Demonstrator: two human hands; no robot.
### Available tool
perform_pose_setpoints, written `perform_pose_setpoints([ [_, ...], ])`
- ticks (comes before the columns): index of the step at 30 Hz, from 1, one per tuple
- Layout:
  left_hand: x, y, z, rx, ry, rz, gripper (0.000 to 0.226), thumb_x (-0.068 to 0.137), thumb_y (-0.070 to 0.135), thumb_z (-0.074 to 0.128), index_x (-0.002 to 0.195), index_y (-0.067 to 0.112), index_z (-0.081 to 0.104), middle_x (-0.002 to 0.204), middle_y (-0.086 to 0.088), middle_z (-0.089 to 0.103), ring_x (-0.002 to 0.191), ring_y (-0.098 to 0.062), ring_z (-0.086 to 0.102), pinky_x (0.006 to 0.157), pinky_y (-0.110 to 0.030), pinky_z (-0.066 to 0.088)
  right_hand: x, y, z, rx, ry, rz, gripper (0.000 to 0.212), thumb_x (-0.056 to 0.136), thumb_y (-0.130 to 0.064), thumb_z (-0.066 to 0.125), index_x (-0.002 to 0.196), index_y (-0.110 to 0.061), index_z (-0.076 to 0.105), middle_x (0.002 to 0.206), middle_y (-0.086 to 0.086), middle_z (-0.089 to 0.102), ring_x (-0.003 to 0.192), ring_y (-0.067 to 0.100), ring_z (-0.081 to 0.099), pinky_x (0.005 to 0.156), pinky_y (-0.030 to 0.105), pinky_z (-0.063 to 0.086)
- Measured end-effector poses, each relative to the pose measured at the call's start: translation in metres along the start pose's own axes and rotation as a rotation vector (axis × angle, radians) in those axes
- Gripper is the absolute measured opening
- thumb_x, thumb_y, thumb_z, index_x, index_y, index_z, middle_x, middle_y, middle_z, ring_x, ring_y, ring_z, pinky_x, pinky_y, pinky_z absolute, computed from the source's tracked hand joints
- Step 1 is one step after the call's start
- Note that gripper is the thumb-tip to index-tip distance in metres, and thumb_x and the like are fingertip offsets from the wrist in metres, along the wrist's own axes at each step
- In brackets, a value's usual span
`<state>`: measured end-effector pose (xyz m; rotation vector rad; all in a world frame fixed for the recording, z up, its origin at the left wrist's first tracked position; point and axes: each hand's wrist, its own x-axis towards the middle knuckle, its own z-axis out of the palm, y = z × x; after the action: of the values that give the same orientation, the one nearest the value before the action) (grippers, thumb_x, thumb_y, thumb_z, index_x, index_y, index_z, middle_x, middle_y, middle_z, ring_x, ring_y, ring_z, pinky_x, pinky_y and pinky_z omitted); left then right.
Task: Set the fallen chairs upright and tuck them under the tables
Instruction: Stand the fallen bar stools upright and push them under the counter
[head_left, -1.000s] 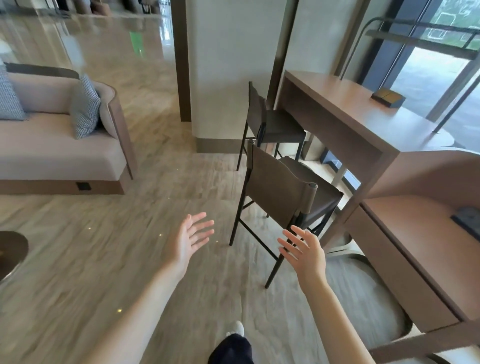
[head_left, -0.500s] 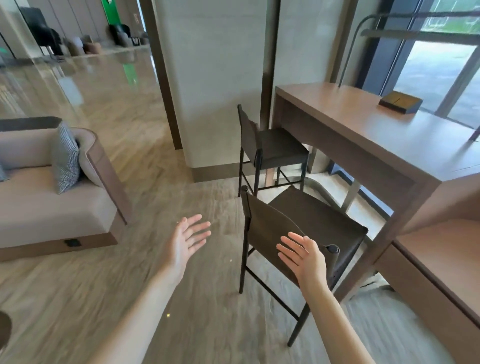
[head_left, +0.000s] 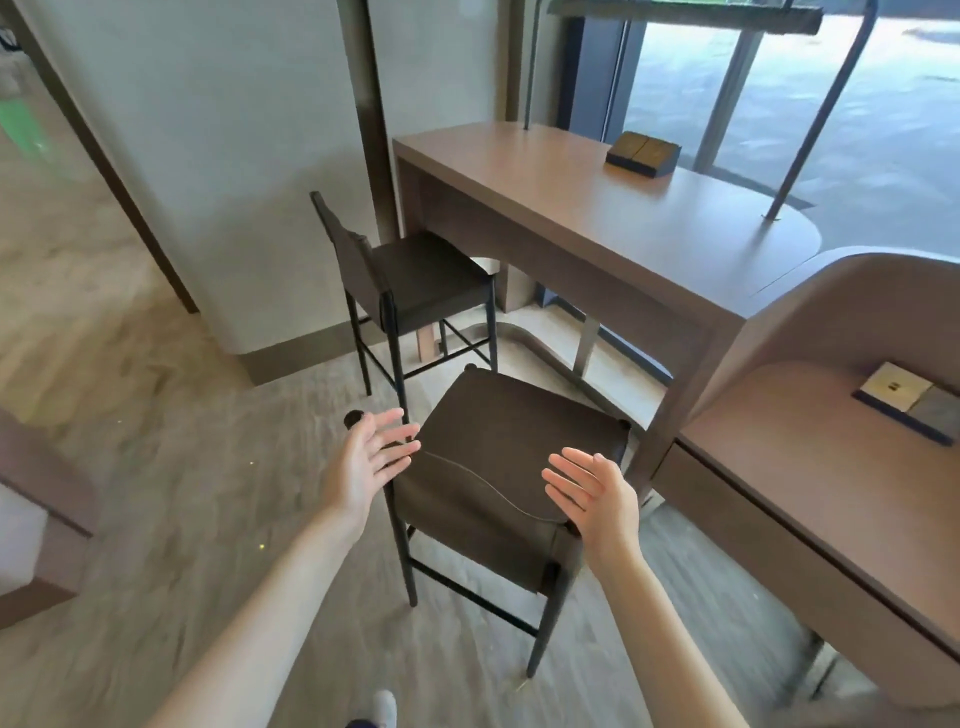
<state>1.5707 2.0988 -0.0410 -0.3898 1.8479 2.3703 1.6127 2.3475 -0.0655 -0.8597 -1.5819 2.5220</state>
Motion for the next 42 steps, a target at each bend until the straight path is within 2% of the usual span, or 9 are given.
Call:
perform_pose_setpoints([
  [9,0.083,0.005,0.082,0.26,-0.407,0.024,0.037,0.103,0.038,0.031,0.12,0.022,0.06,0.118,-0.004,0.067,0.108,-0.019,0.064,0.103,-0.041,0.045,0.032,-0.021,-0.022,0.043,0.268,-0.157,0.031,0.1,-0.02,0.043,0.107,-0.003,0.068,0.104,0.013,0.073,0.097,0.029,0.07,0.095,0.045,0.052],
  [12,0.105,0.008,0.092,0.754,-0.651,0.315,0.039,0.094,0.049,0.042,0.127,0.033,0.055,0.124,0.009,0.063,0.117,-0.006,0.055,0.105,-0.031,0.042,0.035,-0.018,-0.012,-0.421,0.2,-0.388,0.024,0.099,-0.029,0.051,0.117,-0.024,0.065,0.118,-0.01,0.067,0.117,0.01,0.058,0.104,0.037,0.044],
  [14,0.113,0.008,0.093,1.225,-0.871,0.611,0.051,0.092,0.053,0.048,0.14,0.035,0.044,0.136,0.014,0.054,0.127,-0.003,0.045,0.108,-0.027,0.038,0.037,-0.014,-0.003,-1.01,0.024,-0.502,0.04,0.094,-0.048,0.051,0.134,-0.04,0.049,0.137,-0.022,0.049,0.135,0.002,0.035,0.113,0.033,0.03],
  [16,0.118,0.004,0.093,1.444,-1.025,0.777,0.062,0.089,0.061,0.047,0.144,0.034,0.037,0.141,0.014,0.048,0.131,-0.004,0.042,0.109,-0.028,0.036,0.04,-0.011,0.009,-1.411,-0.105,-0.503,0.057,0.09,-0.061,0.047,0.142,-0.044,0.035,0.149,-0.021,0.034,0.145,0.006,0.014,0.119,0.038,0.018],
  [22,0.135,-0.019,0.061,1.664,-1.211,0.781,0.077,0.079,0.074,0.045,0.142,0.031,0.04,0.133,0.01,0.054,0.122,-0.011,0.048,0.102,-0.031,0.041,0.033,0.009,0.015,-1.629,-0.262,-0.315,0.064,0.086,-0.059,0.054,0.144,-0.04,0.036,0.148,-0.014,0.038,0.144,0.014,0.016,0.118,0.04,0.019],
  [28,0.142,-0.046,0.035,1.752,-1.32,0.731,0.055,0.082,0.059,0.051,0.13,0.032,0.048,0.112,0.006,0.06,0.107,-0.017,0.055,0.084,-0.031,0.043,0.041,0.041,0.015,-1.853,-0.285,-0.311,0.044,0.085,-0.049,0.059,0.123,-0.025,0.057,0.113,-0.003,0.064,0.111,0.021,0.053,0.086,0.033,0.045],
  [32,0.148,-0.055,0.027,1.801,-1.207,0.718,0.032,0.092,0.051,0.045,0.108,0.027,0.058,0.101,0.001,0.067,0.097,-0.023,0.062,0.069,-0.031,0.037,0.05,0.053,0.015,-2.093,-0.225,-0.3,0.038,0.093,-0.048,0.049,0.102,-0.014,0.064,0.098,0.005,0.068,0.093,0.028,0.063,0.066,0.031,0.037],
  [38,0.155,-0.054,0.03,1.819,-1.193,0.756,0.041,0.098,0.049,0.038,0.092,0.018,0.064,0.097,-0.002,0.069,0.09,-0.027,0.063,0.065,-0.028,0.031,0.058,0.052,0.012,-2.202,-0.29,-0.388,0.05,0.101,-0.043,0.035,0.078,-0.01,0.065,0.076,0.011,0.07,0.072,0.029,0.066,0.058,0.031,0.03],
  [42,0.16,-0.054,0.035,1.793,-1.225,0.74,0.04,0.099,0.047,0.038,0.096,0.016,0.065,0.099,-0.004,0.068,0.091,-0.028,0.063,0.07,-0.032,0.038,0.071,0.051,-0.006,-2.284,-0.254,-0.451,0.053,0.085,-0.052,0.035,0.041,-0.021,0.033,0.03,-0.007,0.04,0.026,0.012,0.043,0.042,0.017,0.014],
])
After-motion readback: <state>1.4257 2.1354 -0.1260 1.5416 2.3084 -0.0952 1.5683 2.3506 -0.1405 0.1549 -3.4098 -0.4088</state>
